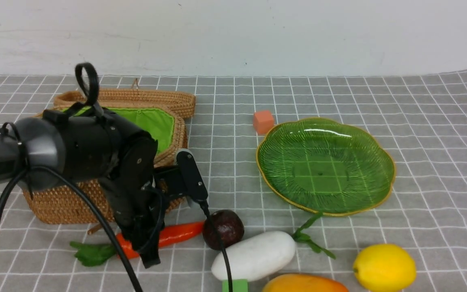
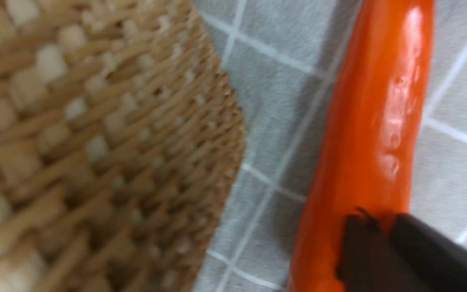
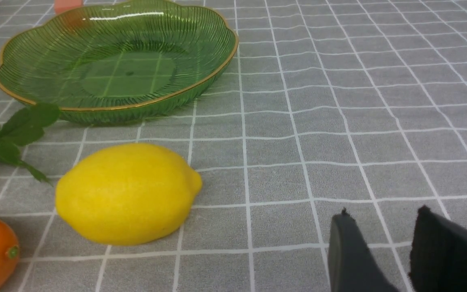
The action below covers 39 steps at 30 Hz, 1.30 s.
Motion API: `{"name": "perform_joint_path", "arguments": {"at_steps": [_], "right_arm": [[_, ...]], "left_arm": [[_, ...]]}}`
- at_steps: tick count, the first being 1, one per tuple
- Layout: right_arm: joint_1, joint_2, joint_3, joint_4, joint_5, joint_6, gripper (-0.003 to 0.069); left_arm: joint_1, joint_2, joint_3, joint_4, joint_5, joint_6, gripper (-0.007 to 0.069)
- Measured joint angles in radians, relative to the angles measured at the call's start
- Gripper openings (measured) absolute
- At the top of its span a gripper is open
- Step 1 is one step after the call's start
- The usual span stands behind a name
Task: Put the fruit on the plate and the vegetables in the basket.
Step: Use the left arm to grab a carrot and put it into the left basket
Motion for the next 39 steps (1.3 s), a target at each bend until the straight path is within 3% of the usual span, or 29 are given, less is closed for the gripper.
{"name": "perform_joint_path", "arguments": {"at_steps": [4,14,17,20,24,28,33,39], "right_arm": [[0.0,0.0,0.0,0.0,0.0,0.0,0.0241],[0.0,0.0,0.0,0.0,0.0,0.0,0.0241],[0.0,0.0,0.0,0.0,0.0,0.0,0.0241],[0.0,0.0,0.0,0.0,0.0,0.0,0.0241],[0.0,0.0,0.0,0.0,0.0,0.0,0.0241],[0.0,0.0,0.0,0.0,0.0,0.0,0.0241],[0.0,0.0,0.0,0.0,0.0,0.0,0.0241],[0.0,0.0,0.0,0.0,0.0,0.0,0.0241]], "left_arm": [[0.0,-0.006,-0.009,-0.059,0.069,0.025,-0.0013],[0.0,-0.101,-0.014,-0.048,0.106,0.028,-0.0003],[0.0,-0.142,-0.014,-0.048,0.1,0.003,0.0067],[0.0,-0.158,-0.014,-0.048,0.091,-0.004,0.0188],[0.0,-0.151,-0.014,-0.045,0.084,0.009,0.0452],[0.0,-0.104,-0.014,-0.029,0.082,0.041,0.0633],[0.0,-0.002,-0.014,-0.02,0.077,0.048,0.0656],[0.0,0.083,-0.016,-0.025,0.071,0.048,0.0517]]}}
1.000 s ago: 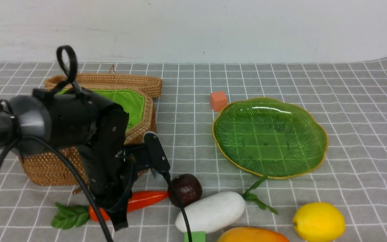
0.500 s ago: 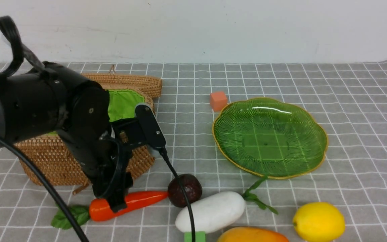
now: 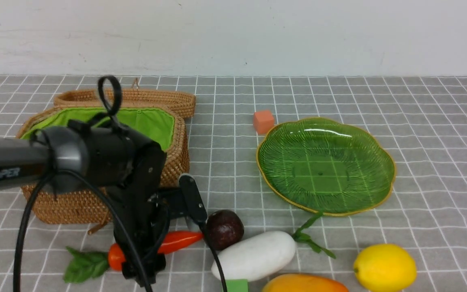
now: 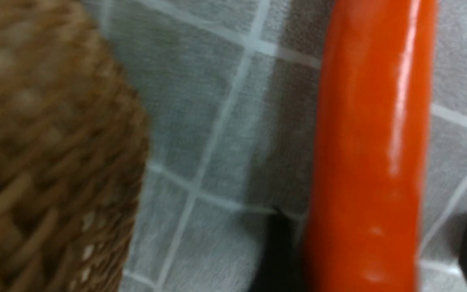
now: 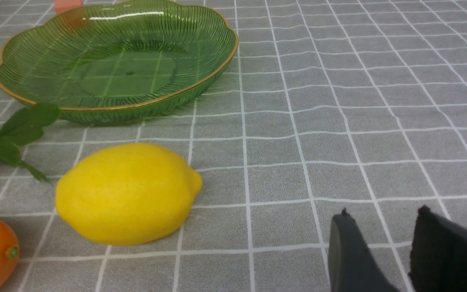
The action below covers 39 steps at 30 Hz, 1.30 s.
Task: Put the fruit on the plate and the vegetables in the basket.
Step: Use the left arm to grab a carrot and put it into the left basket
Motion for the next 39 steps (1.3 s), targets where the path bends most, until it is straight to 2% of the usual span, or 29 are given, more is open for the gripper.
{"name": "perform_joint_path", "arguments": {"at_steps": [1,2,4,10,14,17,23,24,27,32,37,39], "right_arm": [[0.0,0.0,0.0,0.0,0.0,0.0,0.0241],[0.0,0.0,0.0,0.0,0.0,0.0,0.0241],[0.0,0.0,0.0,0.0,0.0,0.0,0.0241],[0.0,0.0,0.0,0.0,0.0,0.0,0.0241],[0.0,0.0,0.0,0.0,0.0,0.0,0.0241],[0.0,0.0,0.0,0.0,0.0,0.0,0.0241],[0.0,0.0,0.0,0.0,0.0,0.0,0.0241],[0.0,0.0,0.0,0.0,0.0,0.0,0.0241],[0.0,0.0,0.0,0.0,0.0,0.0,0.0241],[0.0,0.0,0.0,0.0,0.0,0.0,0.0241],[0.0,0.0,0.0,0.0,0.0,0.0,0.0241],[0.0,0.0,0.0,0.0,0.0,0.0,0.0241]], "left_arm": [[0.0,0.0,0.0,-0.008,0.001,0.001,0.0459],[0.0,0.0,-0.002,-0.017,0.014,0.007,0.0369],[0.0,0.0,-0.009,-0.026,0.036,0.015,0.0311],[0.0,-0.024,-0.08,-0.065,0.177,0.032,0.0325],[0.004,-0.143,-0.167,-0.051,0.274,0.048,0.0325],[0.03,-0.24,-0.223,-0.023,0.281,0.049,0.0325],[0.171,-0.366,-0.263,0.016,0.107,0.04,0.0325],[0.223,-0.375,-0.266,0.016,0.028,0.024,0.0325],[0.295,-0.357,-0.266,0.014,-0.115,-0.014,0.0325],[0.325,-0.283,-0.266,0.01,-0.27,-0.068,0.0325],[0.324,-0.213,-0.266,-0.007,-0.293,-0.076,0.0326],[0.324,-0.189,-0.265,-0.008,-0.283,-0.076,0.0372]]}}
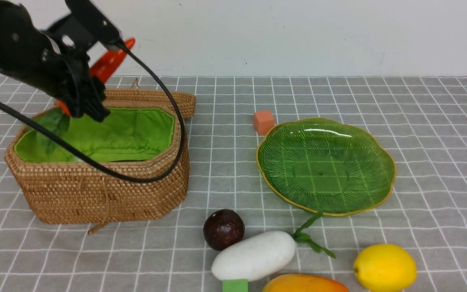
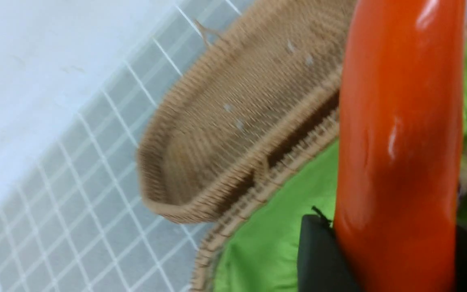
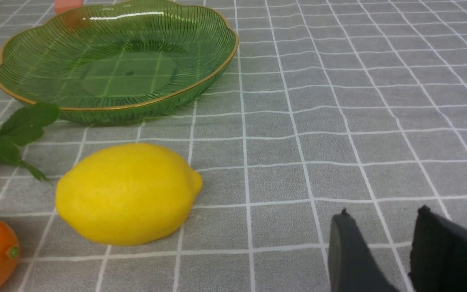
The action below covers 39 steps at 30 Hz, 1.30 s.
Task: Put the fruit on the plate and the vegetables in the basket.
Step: Use the left arm to grab a carrot and put it into the left basket, then grab a mangosteen with your left arm and put it on the plate on the right
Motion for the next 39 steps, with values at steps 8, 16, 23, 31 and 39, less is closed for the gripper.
{"name": "perform_joint_path", "arguments": {"at_steps": [8,16,23,31,39], "right_arm": [[0.0,0.0,0.0,0.0,0.0,0.0,0.0241],[0.0,0.0,0.0,0.0,0.0,0.0,0.0241],[0.0,0.0,0.0,0.0,0.0,0.0,0.0241],[0.0,0.0,0.0,0.0,0.0,0.0,0.0241],[0.0,0.0,0.0,0.0,0.0,0.0,0.0241]], "left_arm": [[0.0,0.003,0.0,-0.021,0.039,0.0,0.065],[-0.001,-0.117,0.0,-0.234,0.21,0.036,0.0615],[-0.18,-0.2,0.0,-0.626,0.284,0.023,0.0496],[-0.422,-0.119,-0.001,-0.43,0.32,-0.418,0.0496],[-0.484,0.059,-0.001,-0.185,0.384,-0.951,0.061]]}}
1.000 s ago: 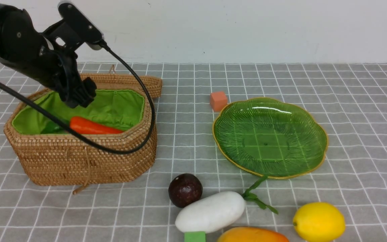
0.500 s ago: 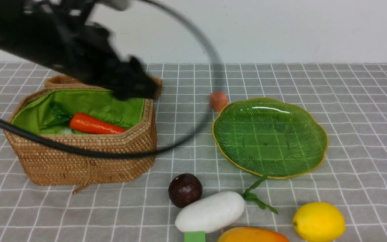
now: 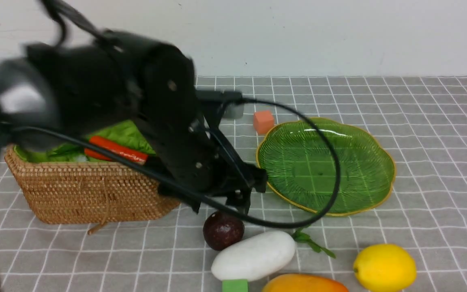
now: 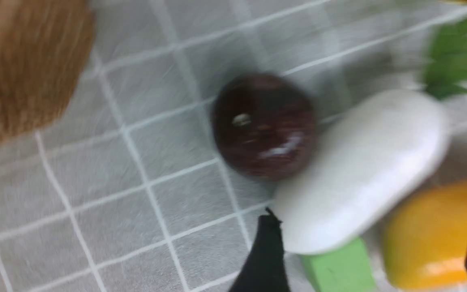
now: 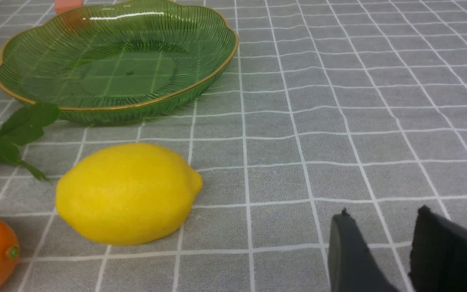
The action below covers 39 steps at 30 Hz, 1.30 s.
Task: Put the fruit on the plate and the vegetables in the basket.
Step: Grab a mangosteen with your left arm and put it on the plate on the right
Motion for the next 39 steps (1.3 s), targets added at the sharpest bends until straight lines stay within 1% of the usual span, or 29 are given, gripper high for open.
{"name": "perform_joint_path", "arguments": {"at_steps": [2,3,7,12,18,22,25,29,31,36,39], "right_arm": [[0.0,0.0,0.0,0.0,0.0,0.0,0.0241],[0.0,0.0,0.0,0.0,0.0,0.0,0.0241],[0.0,0.0,0.0,0.0,0.0,0.0,0.0241],[0.0,0.0,0.0,0.0,0.0,0.0,0.0241],[0.0,0.0,0.0,0.0,0.0,0.0,0.0241],[0.0,0.0,0.0,0.0,0.0,0.0,0.0241],[0.0,0.0,0.0,0.0,0.0,0.0,0.0241],[0.0,0.0,0.0,0.0,0.0,0.0,0.0241],[0.0,0.0,0.0,0.0,0.0,0.0,0.0241],[0.0,0.0,0.0,0.0,0.0,0.0,0.0241],[0.0,0.0,0.0,0.0,0.0,0.0,0.0241]], "left_arm": [[0.0,0.038,0.0,0.036,-0.007,-0.049,0.0629],[0.0,0.041,0.0,0.041,-0.006,-0.049,0.063],[0.0,0.093,0.0,0.121,-0.032,-0.144,0.0637],[0.0,0.135,0.0,0.137,-0.055,-0.197,0.0636],[0.0,0.139,0.0,0.122,-0.097,-0.2,0.0633],[0.0,0.163,-0.001,0.096,-0.126,-0.2,0.0619],[0.0,0.184,-0.001,0.089,-0.131,-0.2,0.0604],[0.0,0.204,-0.001,0.082,-0.132,-0.196,0.0554],[0.0,0.204,-0.001,0.081,-0.129,-0.169,0.0514],[0.0,0.204,-0.001,0.08,-0.123,-0.117,0.0506],[0.0,0.204,-0.001,0.084,-0.121,-0.107,0.0506]]}}
